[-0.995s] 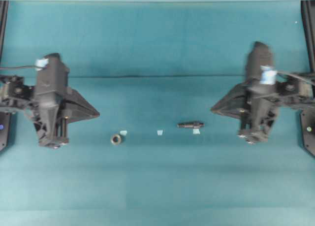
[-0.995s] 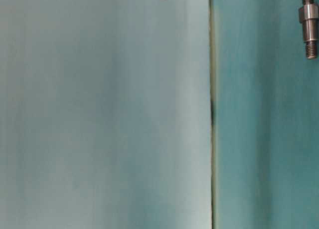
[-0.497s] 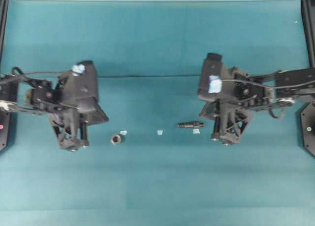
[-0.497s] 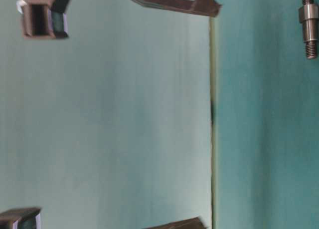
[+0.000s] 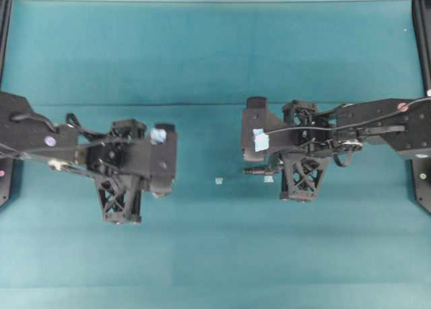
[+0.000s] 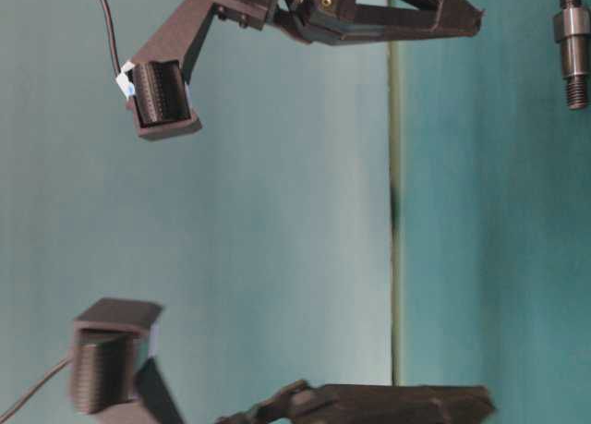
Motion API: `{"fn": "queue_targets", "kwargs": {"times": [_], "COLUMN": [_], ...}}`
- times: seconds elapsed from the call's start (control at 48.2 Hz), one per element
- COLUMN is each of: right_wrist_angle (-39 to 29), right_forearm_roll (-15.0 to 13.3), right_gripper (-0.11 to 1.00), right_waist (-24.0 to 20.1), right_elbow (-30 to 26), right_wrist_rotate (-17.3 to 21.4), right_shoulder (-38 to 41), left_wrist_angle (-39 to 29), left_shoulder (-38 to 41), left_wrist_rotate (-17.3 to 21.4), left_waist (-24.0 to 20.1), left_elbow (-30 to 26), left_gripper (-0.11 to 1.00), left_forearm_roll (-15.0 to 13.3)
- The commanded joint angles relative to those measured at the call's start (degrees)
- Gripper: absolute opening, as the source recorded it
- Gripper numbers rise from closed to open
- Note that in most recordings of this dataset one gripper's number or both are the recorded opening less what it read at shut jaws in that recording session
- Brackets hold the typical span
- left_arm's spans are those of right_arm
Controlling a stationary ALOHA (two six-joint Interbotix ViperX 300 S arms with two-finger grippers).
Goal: Insert the washer onto the shaft with both hands.
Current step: 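Lower left gripper over washer and right gripper over shaft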
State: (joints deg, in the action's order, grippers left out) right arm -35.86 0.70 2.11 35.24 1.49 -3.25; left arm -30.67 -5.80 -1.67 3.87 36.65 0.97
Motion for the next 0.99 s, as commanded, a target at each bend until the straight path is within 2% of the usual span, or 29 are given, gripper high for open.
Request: {"fn": "queue_targets", "kwargs": {"times": [0.0,0.29,0.435,0.642,0.725,0.808,0.891,0.974], "right_wrist_angle": [0.1,1.0,1.8,5.2,4.6,3.7,3.4,3.4], "right_forearm_roll": [-0.2,-0.3,-0.2,-0.2,-0.2,-0.2,-0.3,-0.4], "right_gripper": [-0.09,-0.09,-0.08,-0.01,0.08,0.25,0.49,0.73], "right_waist": [-0.1,-0.1,0.0,-0.1,-0.2,-0.1,0.0,0.0], "right_elbow": [-1.0,-0.4,-0.3,-0.3,-0.3,-0.2,-0.2,-0.3], "right_wrist_rotate": [-0.8,-1.0,-0.6,-1.4,-1.7,-1.8,-1.8,-1.9], "right_shoulder": [-0.1,0.2,0.9,1.3,1.8,2.2,2.8,3.2], "left_wrist_angle": [-0.9,-1.4,1.2,2.9,3.0,3.0,3.1,3.0], "left_shoulder": [0.4,1.0,1.0,1.0,1.0,1.0,1.1,1.1], "left_wrist_rotate": [0.6,1.1,0.9,0.3,0.4,0.5,0.5,0.9], "left_waist": [-0.3,-0.4,-0.4,-0.4,-0.4,-0.4,-0.4,0.0], "left_elbow": [-1.1,-0.6,0.1,0.4,0.5,0.6,0.9,1.1], "left_gripper": [0.02,0.02,0.02,0.02,0.03,0.08,0.26,0.50], "left_forearm_roll": [0.2,0.2,0.2,0.2,0.2,0.2,0.2,0.2]}}
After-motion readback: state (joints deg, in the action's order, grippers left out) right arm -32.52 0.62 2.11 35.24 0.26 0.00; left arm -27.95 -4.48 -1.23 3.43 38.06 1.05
